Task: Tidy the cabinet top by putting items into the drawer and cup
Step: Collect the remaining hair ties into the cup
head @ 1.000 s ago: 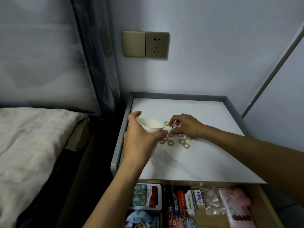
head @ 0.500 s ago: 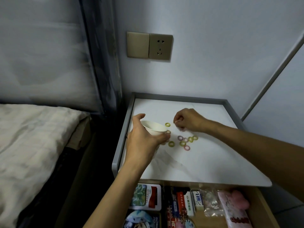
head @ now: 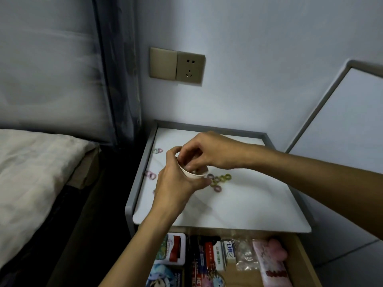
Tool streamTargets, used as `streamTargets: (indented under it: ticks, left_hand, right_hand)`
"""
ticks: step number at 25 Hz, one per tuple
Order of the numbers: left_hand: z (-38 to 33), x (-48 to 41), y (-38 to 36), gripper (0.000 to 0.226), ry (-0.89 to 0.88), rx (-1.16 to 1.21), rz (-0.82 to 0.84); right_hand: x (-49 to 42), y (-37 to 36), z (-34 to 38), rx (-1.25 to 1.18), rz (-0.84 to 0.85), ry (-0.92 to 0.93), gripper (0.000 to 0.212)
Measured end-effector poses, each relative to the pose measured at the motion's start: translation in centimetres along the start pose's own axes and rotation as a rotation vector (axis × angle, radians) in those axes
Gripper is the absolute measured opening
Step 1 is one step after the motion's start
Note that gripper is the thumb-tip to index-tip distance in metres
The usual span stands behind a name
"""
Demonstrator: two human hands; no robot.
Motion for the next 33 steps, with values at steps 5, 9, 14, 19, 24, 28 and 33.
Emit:
streamTargets:
  ticks: [5, 9, 14, 19, 24, 28, 33]
  left_hand:
    - [0.1, 0.6, 0.6, 0.099, -0.003, -0.014, -0.031]
    - [-0.3, 0.6, 1.3, 0.098, 0.007, -0.011, -0.044]
    - [0.4, 0.1, 1.4, 0.097, 0.015, -0.034, -0.056]
    - [0.2, 0.0, 1.2, 0.097, 0.007, -0.051, -0.043]
    - [0.7, -0.1, 1.4, 0.098, 0.029, -0.044, -0.04]
    - [0.9, 0.0, 1.4, 0.098, 0.027, -0.061, -0.04]
    - [1.3, 0.0, 1.7, 0.099, 0.04, -0.06, -0.043]
  right_hand:
    - [1.2, 3.2, -4.1, -0.26, -0.193, -0.101, 0.011]
    - [2.3, 0.3, -15.3, -0.007, -0.306, -0.584, 0.024]
    - [1.2, -5.7, -18.8, -0.083, -0.266, -0.764, 0.045]
    - [-0.2, -6.4, -17.2, -0.283, -0.416, -0.623, 0.016]
    - [-0.7, -6.3, -16.3, -0.237, -0.401, -0.569, 0.018]
    - [-1.2, -6.1, -15.7, -0.082, -0.321, -0.539, 0.021]
    - [-1.1, -4.6, -14.5, -0.063, -0.283, -0.446, 0.019]
Point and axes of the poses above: each hand's wrist, its own x-axis away from the middle knuckle, its own y-axis out of the back of the hand, z = x × y, the point moved 9 cm from there along -x, towards the middle knuckle, and after that the axes turned 7 degrees about -y, right-handed, at the moved point
